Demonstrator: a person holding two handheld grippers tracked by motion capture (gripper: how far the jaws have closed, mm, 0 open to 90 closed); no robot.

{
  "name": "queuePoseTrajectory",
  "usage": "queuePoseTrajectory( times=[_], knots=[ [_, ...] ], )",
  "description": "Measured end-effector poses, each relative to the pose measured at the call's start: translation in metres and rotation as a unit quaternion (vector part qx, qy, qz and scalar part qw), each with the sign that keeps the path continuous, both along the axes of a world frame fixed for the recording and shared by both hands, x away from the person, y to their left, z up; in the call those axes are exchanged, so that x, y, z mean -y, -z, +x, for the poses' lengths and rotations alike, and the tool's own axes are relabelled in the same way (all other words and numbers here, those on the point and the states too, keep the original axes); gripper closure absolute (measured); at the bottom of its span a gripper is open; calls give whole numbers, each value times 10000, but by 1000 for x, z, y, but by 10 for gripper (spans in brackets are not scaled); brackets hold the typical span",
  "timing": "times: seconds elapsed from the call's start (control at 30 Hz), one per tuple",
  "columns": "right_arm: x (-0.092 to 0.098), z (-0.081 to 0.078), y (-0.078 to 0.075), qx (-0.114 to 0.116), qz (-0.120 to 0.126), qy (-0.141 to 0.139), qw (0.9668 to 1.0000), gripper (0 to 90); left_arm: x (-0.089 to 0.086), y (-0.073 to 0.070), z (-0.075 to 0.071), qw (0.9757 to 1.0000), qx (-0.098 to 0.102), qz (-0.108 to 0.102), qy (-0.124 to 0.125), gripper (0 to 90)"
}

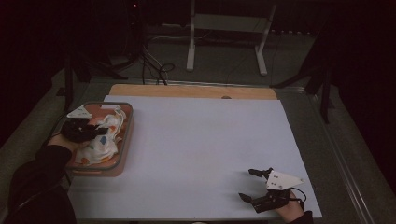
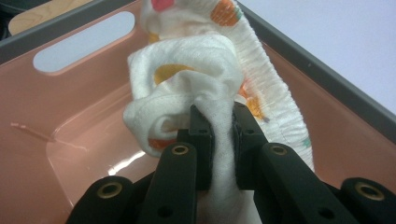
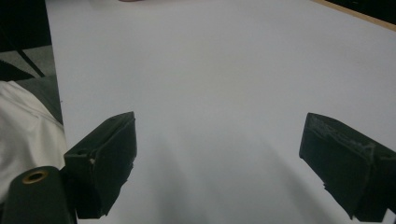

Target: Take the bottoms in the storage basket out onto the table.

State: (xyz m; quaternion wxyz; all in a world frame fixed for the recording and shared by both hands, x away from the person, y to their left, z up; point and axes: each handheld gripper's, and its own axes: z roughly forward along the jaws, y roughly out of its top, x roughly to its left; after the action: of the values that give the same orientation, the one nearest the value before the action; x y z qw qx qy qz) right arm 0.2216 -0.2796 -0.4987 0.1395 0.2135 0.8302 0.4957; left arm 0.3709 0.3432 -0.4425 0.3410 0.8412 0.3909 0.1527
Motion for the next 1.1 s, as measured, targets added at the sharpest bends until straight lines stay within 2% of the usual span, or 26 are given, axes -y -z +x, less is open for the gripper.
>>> queuePoseTrajectory(
  times=[0.07, 0.33, 0.5, 0.73, 0.97, 1.1],
  knots=[
    [0, 0, 0, -5, 22, 19, 10000, 111, -3, -1, -1, 10000, -15, -57, -16, 827],
    [0, 0, 0, 9, 30, 0, 10000, 111, -11, -7, -9, 9997, 162, -199, -13, 827],
    [0, 0, 0, 15, -21, -2, 10000, 111, -13, -11, -14, 9990, 329, -297, 104, 827],
    [0, 0, 0, 11, 4, -3, 10000, 111, -17, -14, -19, 9979, 409, -448, 226, 827],
    [0, 0, 0, 26, -18, -10, 10000, 111, -21, -19, -24, 9955, 592, -656, 339, 826],
    [-1, -1, -1, 14, -24, 7, 10000, 111, -25, -25, -27, 9928, 723, -878, 366, 826]
  ],
)
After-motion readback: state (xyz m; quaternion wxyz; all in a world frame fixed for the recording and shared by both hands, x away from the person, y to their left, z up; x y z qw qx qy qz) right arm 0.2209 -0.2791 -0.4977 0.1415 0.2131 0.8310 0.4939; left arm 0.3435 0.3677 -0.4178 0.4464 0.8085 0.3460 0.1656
